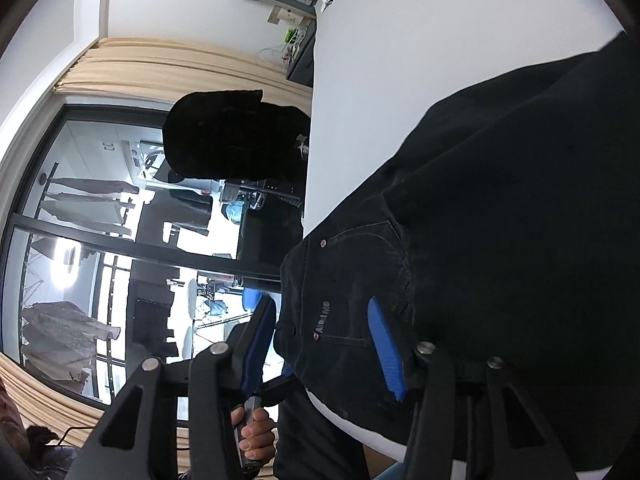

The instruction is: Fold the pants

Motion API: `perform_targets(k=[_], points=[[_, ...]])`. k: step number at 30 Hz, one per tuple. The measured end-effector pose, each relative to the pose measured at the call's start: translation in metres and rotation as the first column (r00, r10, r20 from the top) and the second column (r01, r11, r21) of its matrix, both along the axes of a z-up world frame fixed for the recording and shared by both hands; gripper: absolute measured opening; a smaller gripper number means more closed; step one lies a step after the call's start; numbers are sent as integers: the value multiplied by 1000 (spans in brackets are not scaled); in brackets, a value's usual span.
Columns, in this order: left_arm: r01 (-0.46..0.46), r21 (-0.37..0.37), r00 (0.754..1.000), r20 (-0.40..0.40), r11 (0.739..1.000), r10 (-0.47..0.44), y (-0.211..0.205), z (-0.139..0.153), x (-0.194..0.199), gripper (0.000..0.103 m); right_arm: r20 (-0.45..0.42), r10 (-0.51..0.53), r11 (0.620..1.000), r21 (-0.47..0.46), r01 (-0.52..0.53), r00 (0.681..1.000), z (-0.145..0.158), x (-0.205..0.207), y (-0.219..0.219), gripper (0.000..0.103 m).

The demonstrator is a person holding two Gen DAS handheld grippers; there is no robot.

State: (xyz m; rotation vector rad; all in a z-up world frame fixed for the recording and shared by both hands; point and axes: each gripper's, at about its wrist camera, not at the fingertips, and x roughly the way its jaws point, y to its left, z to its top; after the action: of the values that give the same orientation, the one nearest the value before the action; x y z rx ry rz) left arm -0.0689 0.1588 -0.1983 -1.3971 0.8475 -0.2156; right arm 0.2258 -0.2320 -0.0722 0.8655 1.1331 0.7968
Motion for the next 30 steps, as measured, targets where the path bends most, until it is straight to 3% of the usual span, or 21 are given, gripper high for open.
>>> perform_targets(k=[5,7,12,14,17,20,21,22,24,27,30], points=[[-8,-2,1000,-7,1000,8,1,-1,13,65,-16,35,999,-41,-36,999,-2,12,13,46],[1,22,1000,-18,1000,0,1,1,18,41,-30,50,994,-97,-53,998,-3,17,21,44],[76,197,997,-2,977,-77,-9,26,32,21,-52,82,969,-229,-92,995,-6,28,36,29],[100,288,993,27,952,-112,-15,44,38,19,-61,102,956,-268,-114,993,-8,33,43,27],[118,352,988,49,928,-145,-23,64,44,18,-80,121,931,-337,-141,989,-16,39,49,24],[140,426,980,72,894,-188,-34,86,53,17,-120,113,897,-415,-153,986,-31,44,49,19],[148,448,976,79,882,-204,-40,94,56,17,-138,106,880,-449,-158,985,-38,45,48,5],[154,466,972,87,871,-218,-45,100,58,17,-146,104,869,-467,-161,984,-44,44,46,0],[172,512,960,104,842,-260,-60,115,60,17,-144,110,878,-449,-164,983,-51,44,43,0],[211,605,926,128,768,-355,-94,139,63,17,-142,96,887,-438,-150,985,-56,42,40,0],[246,668,886,139,702,-443,-131,156,70,17,-106,105,869,-473,-143,989,-55,36,44,0]])
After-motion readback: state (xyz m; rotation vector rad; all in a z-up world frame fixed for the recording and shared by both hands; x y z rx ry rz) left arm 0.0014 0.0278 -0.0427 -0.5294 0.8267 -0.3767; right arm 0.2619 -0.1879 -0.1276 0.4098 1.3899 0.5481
